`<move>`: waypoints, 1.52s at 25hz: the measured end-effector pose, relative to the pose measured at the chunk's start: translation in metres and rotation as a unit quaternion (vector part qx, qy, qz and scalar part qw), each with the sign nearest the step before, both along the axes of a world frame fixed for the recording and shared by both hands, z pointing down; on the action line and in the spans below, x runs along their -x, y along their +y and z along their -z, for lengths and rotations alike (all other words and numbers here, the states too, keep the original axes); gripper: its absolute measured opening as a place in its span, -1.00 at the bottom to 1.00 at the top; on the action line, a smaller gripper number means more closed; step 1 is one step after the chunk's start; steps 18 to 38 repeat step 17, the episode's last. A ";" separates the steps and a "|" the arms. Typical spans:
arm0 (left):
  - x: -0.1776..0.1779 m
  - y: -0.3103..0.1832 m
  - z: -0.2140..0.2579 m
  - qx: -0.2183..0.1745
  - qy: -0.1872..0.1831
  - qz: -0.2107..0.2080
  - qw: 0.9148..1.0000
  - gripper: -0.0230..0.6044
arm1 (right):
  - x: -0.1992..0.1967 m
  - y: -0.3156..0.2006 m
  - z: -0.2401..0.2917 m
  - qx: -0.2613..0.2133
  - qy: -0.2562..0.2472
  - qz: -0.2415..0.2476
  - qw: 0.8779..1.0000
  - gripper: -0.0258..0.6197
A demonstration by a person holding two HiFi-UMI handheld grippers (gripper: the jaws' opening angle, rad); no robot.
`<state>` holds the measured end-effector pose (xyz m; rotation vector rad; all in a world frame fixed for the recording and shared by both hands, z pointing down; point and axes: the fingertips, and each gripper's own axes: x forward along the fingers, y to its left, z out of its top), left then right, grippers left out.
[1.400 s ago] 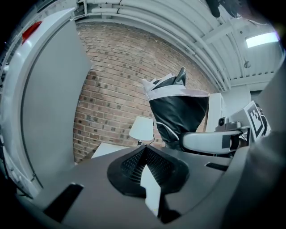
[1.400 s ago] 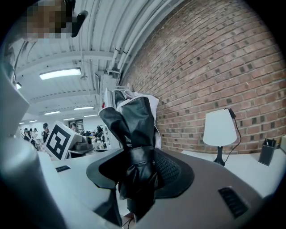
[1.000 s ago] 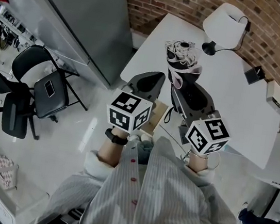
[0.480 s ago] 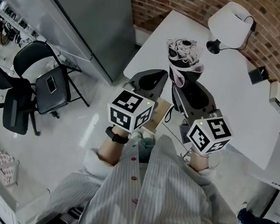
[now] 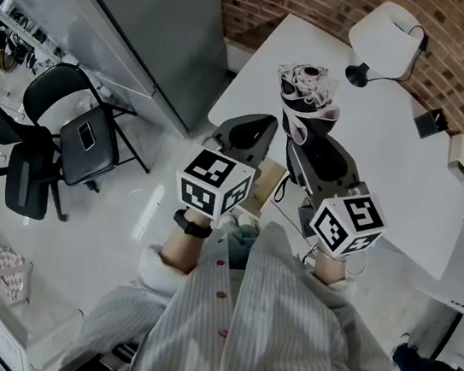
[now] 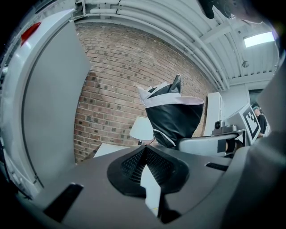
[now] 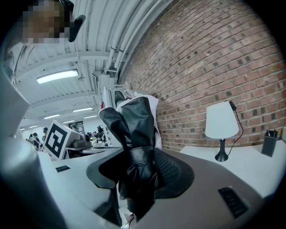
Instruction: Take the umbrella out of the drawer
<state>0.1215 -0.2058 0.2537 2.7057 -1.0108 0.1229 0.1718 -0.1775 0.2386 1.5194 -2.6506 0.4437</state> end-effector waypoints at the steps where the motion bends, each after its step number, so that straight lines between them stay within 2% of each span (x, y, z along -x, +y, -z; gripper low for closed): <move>1: 0.000 0.000 0.000 0.001 0.000 0.000 1.000 -0.90 | 0.000 0.000 0.000 0.000 0.000 0.000 1.000 -0.25; 38: 0.001 0.016 -0.003 0.003 -0.003 -0.004 1.000 -0.90 | 0.003 0.016 -0.003 0.002 -0.008 0.003 1.000 -0.25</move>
